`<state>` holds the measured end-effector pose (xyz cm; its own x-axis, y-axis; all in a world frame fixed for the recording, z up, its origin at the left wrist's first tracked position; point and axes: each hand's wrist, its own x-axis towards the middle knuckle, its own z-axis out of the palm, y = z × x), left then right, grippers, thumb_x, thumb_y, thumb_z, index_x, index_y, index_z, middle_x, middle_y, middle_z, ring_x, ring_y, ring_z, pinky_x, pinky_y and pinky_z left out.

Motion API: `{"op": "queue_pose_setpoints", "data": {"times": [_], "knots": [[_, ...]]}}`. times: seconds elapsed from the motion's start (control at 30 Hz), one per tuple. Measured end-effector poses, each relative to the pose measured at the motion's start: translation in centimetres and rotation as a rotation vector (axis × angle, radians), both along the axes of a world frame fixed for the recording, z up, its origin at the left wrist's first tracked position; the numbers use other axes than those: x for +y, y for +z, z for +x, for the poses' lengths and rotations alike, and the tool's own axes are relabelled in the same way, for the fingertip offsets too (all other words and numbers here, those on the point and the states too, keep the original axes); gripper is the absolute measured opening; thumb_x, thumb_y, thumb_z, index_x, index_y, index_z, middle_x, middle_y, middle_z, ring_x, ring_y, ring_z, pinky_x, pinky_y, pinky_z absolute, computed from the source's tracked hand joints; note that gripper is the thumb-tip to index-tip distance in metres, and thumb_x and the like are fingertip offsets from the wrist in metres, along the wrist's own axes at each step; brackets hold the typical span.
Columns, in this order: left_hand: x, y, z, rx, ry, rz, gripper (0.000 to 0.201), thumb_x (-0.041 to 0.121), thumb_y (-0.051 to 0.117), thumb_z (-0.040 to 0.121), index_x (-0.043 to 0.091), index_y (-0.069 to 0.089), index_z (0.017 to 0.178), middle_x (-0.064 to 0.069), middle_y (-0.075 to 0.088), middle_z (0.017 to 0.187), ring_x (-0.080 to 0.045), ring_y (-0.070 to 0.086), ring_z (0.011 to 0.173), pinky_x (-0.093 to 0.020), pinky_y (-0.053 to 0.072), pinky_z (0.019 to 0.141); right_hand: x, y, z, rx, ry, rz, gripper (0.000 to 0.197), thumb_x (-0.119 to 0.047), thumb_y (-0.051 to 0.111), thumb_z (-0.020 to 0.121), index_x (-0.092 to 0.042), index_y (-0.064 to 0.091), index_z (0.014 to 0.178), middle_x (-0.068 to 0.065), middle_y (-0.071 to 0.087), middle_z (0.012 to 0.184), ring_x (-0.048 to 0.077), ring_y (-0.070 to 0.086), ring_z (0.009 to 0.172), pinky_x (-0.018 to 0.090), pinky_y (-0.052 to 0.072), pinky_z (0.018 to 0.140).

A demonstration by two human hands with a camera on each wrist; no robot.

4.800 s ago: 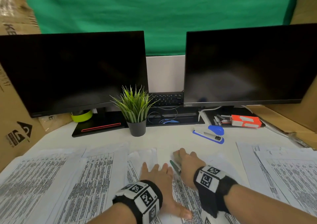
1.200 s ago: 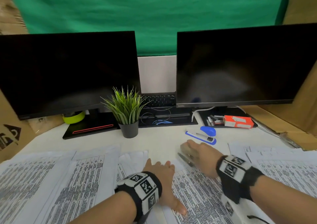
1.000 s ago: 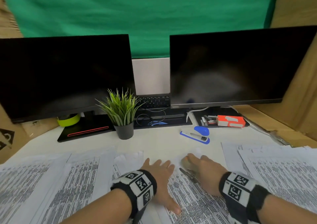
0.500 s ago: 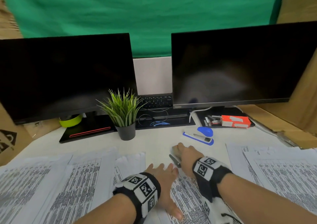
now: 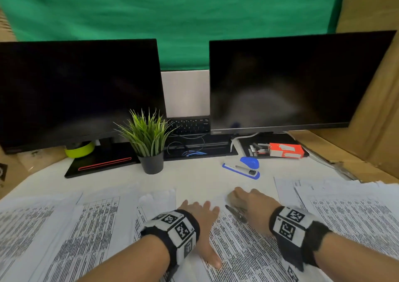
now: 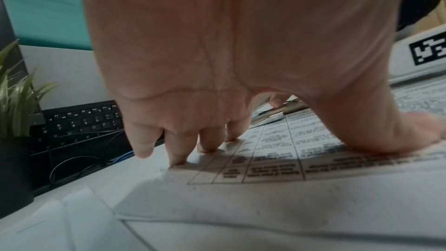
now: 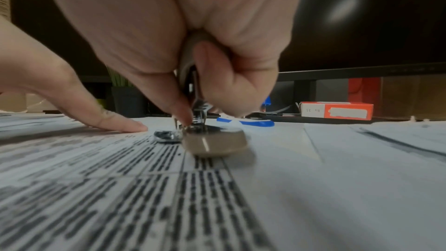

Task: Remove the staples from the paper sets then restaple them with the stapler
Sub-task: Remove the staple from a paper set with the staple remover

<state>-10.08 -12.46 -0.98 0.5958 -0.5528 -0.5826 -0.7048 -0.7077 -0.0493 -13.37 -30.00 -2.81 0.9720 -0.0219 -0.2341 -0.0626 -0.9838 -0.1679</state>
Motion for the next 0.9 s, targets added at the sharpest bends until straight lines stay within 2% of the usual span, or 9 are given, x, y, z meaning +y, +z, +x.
{"op": "queue_pose_setpoints", "data": {"times": [0.1,0.17,0.4,0.5,0.57,0.63,0.7,0.8,0.9], "knots": [[-0.1,-0.2,-0.1,-0.022,-0.006,0.005,0.12,0.067,0.067,0.075,0.021,-0.011,0.154,-0.009,-0.009,0.163,-0.033,0.001,0.149,-0.051,-0.001,0.119,1.2,0.3,1.2,0.002,-0.06,-0.001,0.061,-0.009,0.057,0.085,-0.025,0.026,0.136,0.006,0.043,0.111,0.029,0.059,0.098,0.029,0.043,0.073],[0.0,-0.4,0.1,-0.027,-0.001,-0.008,0.119,0.067,0.066,0.075,0.02,-0.009,0.154,-0.011,-0.008,0.163,-0.033,0.002,0.149,-0.05,-0.001,0.119,1.7,0.6,1.8,0.014,-0.068,-0.006,0.061,-0.013,0.059,0.086,-0.023,0.028,0.137,0.008,0.045,0.119,0.031,0.058,0.106,0.032,0.045,0.08],[-0.2,-0.8,0.2,-0.053,0.006,0.02,0.119,0.07,0.065,0.074,0.022,-0.01,0.154,-0.01,-0.008,0.163,-0.034,0.002,0.149,-0.05,-0.002,0.118,2.7,0.6,3.4,-0.017,-0.017,-0.036,0.069,-0.006,0.058,0.085,-0.023,0.021,0.142,0.011,0.043,0.124,0.031,0.058,0.104,0.037,0.051,0.086],[0.0,-0.5,0.2,-0.034,-0.004,0.017,0.12,0.068,0.066,0.075,0.023,-0.011,0.154,-0.008,-0.011,0.162,-0.034,-0.001,0.149,-0.051,-0.005,0.118,2.7,0.0,5.3,-0.01,-0.075,0.035,0.058,-0.006,0.055,0.086,-0.017,0.027,0.137,0.011,0.048,0.12,0.028,0.058,0.103,0.035,0.05,0.083],[0.2,-0.4,0.2,-0.016,-0.017,0.032,0.121,0.066,0.069,0.074,0.024,-0.012,0.154,-0.007,-0.012,0.162,-0.033,-0.001,0.149,-0.052,-0.004,0.118,2.3,0.1,6.1,-0.037,-0.077,0.086,0.057,-0.009,0.05,0.088,-0.013,0.028,0.14,0.004,0.049,0.113,0.027,0.058,0.104,0.033,0.045,0.078],[0.3,-0.2,0.2,-0.009,-0.041,0.047,0.122,0.064,0.071,0.073,0.023,-0.01,0.154,-0.008,-0.009,0.163,-0.032,0.003,0.149,-0.052,-0.001,0.12,1.1,0.5,5.7,-0.114,-0.076,0.139,0.053,-0.012,0.05,0.089,-0.012,0.033,0.139,-0.003,0.044,0.1,0.028,0.057,0.107,0.034,0.046,0.082],[0.4,0.4,0.2,-0.002,-0.052,0.028,0.119,0.062,0.072,0.074,0.022,-0.005,0.155,-0.009,-0.002,0.163,-0.031,0.008,0.148,-0.05,0.002,0.12,-0.5,0.7,4.2,-0.146,-0.029,0.146,0.046,-0.012,0.05,0.089,-0.018,0.039,0.133,-0.003,0.046,0.1,0.024,0.058,0.101,0.031,0.047,0.085],[0.4,1.2,0.2,0.004,0.005,-0.087,0.11,0.065,0.07,0.075,0.022,0.009,0.155,-0.005,0.006,0.163,-0.026,0.012,0.148,-0.046,0.007,0.121,-2.3,0.3,1.2,-0.065,0.028,0.144,0.037,-0.012,0.047,0.091,-0.033,0.035,0.119,-0.004,0.051,0.101,0.019,0.057,0.087,0.026,0.05,0.077],[-0.4,1.1,0.0,0.006,0.0,-0.124,0.117,0.067,0.071,0.072,0.022,0.002,0.155,0.0,-0.004,0.163,-0.023,0.004,0.15,-0.046,0.004,0.121,-2.2,0.4,-1.2,-0.039,0.057,0.075,0.035,-0.012,0.044,0.094,-0.032,0.032,0.12,-0.009,0.04,0.091,0.02,0.052,0.086,0.027,0.046,0.076]]}}
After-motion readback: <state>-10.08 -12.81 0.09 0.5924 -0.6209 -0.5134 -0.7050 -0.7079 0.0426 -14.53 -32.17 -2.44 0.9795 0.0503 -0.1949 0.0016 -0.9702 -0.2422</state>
